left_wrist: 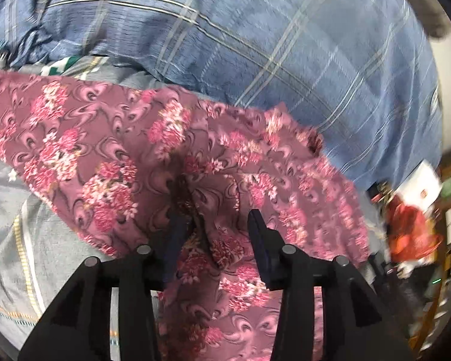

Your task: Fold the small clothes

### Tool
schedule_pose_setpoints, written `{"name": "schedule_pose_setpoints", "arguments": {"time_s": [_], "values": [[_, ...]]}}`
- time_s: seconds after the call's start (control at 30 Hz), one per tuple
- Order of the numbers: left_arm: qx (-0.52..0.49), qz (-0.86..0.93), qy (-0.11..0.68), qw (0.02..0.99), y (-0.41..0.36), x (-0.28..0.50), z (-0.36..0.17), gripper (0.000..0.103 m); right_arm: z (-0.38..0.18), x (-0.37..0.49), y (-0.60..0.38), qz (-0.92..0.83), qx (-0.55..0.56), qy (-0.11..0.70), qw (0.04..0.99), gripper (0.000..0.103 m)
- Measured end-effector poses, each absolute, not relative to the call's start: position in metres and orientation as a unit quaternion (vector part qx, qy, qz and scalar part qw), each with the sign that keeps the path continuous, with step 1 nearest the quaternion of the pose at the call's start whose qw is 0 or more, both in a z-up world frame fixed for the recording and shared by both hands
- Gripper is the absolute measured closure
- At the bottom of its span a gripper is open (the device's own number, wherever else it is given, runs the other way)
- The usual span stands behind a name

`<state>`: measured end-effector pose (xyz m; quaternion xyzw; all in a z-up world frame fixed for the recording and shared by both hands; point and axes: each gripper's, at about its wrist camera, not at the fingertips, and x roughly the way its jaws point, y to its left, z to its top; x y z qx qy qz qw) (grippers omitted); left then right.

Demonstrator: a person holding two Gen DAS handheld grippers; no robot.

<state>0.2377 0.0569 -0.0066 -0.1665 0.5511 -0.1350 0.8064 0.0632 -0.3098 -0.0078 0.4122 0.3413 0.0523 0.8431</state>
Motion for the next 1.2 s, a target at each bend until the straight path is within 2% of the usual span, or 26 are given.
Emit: {"name": "schedule_pose_setpoints", "arguments": {"time_s": [0.07,0.13,0.27,0.33,0.4,0.47,0.6,0.67,0.9,0.93,0.97,1.0,1.03,1.2], "values": [[-0.133,-0.125,0.58,0.794,0.046,0.245,-0.029,0.062,-0.001,0.089,-0.27,0.092,0.368,0.357,0.854,0.086],[-0.153,-0.122,0.599,0.776,0.057,0.246,-0.044,0.066,-0.005,0.111,-0.235,0.12,0.34,0.379,0.852,0.086],[-0.225,-0.124,0.559,0.789,0.118,0.238,-0.017,0.066,-0.026,0.142,-0.18,0.147,0.325,0.417,0.836,0.086],[-0.216,-0.095,0.54,0.808,0.147,0.236,-0.002,0.063,-0.036,0.155,-0.159,0.164,0.333,0.43,0.823,0.086],[-0.217,-0.058,0.525,0.821,0.189,0.237,0.009,0.045,-0.049,0.166,-0.134,0.204,0.345,0.434,0.807,0.086],[-0.217,0.002,0.51,0.833,0.239,0.238,0.016,0.044,-0.062,0.175,-0.105,0.224,0.311,0.452,0.805,0.086],[-0.242,0.08,0.512,0.82,0.322,0.246,0.003,0.044,-0.065,0.161,-0.087,0.226,0.243,0.403,0.853,0.089],[-0.255,0.116,0.518,0.808,0.355,0.254,-0.009,0.044,-0.067,0.16,-0.089,0.226,0.252,0.403,0.85,0.089],[-0.308,0.126,0.514,0.79,0.385,0.283,-0.04,0.044,-0.07,0.16,-0.097,0.233,0.27,0.396,0.846,0.089],[-0.314,0.123,0.507,0.793,0.384,0.286,-0.042,0.045,-0.07,0.16,-0.097,0.234,0.273,0.396,0.845,0.089],[-0.313,0.119,0.501,0.798,0.38,0.291,-0.041,0.061,-0.071,0.161,-0.097,0.235,0.276,0.396,0.844,0.089],[-0.312,0.114,0.497,0.801,0.377,0.294,-0.039,0.092,-0.071,0.16,-0.098,0.236,0.278,0.395,0.843,0.089],[-0.317,0.101,0.496,0.802,0.373,0.295,-0.037,0.094,-0.071,0.159,-0.1,0.237,0.28,0.395,0.842,0.089],[-0.306,0.073,0.466,0.827,0.348,0.283,-0.003,0.095,-0.07,0.162,-0.097,0.235,0.281,0.399,0.841,0.089]]}}
